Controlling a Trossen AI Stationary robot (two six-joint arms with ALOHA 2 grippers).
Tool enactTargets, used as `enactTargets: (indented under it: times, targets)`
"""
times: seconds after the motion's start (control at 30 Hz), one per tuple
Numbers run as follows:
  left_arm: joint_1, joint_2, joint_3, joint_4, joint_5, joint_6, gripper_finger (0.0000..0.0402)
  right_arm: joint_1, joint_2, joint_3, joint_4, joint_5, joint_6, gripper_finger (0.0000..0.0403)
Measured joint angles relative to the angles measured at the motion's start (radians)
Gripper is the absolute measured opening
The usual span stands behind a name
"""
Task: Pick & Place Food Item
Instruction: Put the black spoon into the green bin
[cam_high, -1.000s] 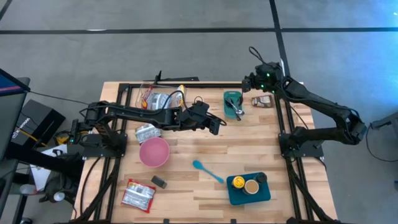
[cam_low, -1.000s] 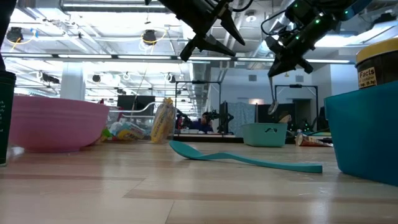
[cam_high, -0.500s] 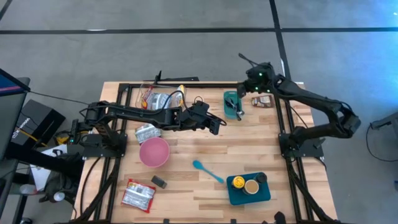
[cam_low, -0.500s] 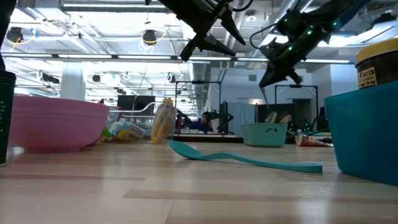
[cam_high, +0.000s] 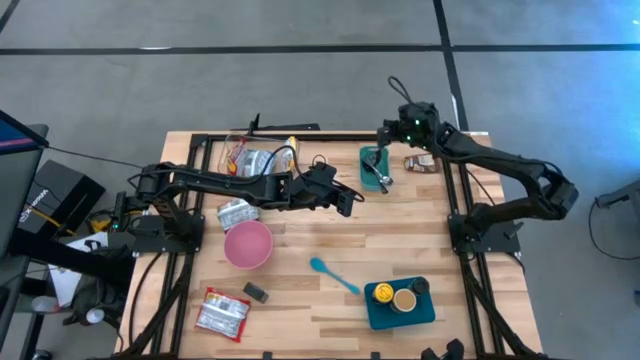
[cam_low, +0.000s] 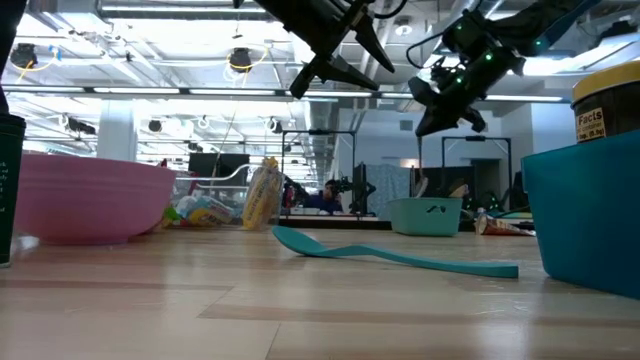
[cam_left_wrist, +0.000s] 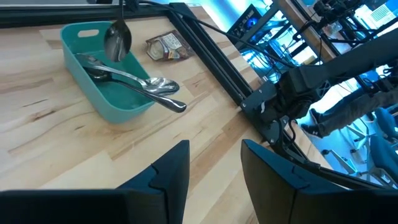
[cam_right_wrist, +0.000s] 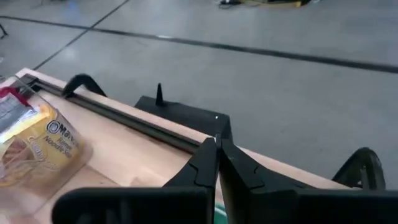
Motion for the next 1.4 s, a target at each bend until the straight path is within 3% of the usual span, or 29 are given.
enactTargets:
  times: [0.27,0.4,0.73,1.1,1.4]
  targets:
    - [0.0,0.0,0.0,-0.001,-0.015,0.0,0.014,0.062,-0.103,-0.168,0.238,0.133,0.066,0.0004]
    - [0.0,0.0,0.0,-0.001,-0.015,0.0,0.014,0.091,-0.108,-0.201,0.253,0.19,0.07,0.0002]
    - [-0.001,0.0,0.0,-0.001,-0.015,0.0,0.014,0.163,-0.039,-0.215,0.3,0.367,0.128,0.0003]
    - [-0.006,0.0,0.0,-0.002,-0.019,0.0,0.014,0.216,0.081,-0.215,0.346,0.466,0.187,0.0003]
    - [-0.006,0.0,0.0,-0.002,-0.023,0.0,0.014,0.25,0.087,-0.215,0.409,0.568,0.242,0.0003]
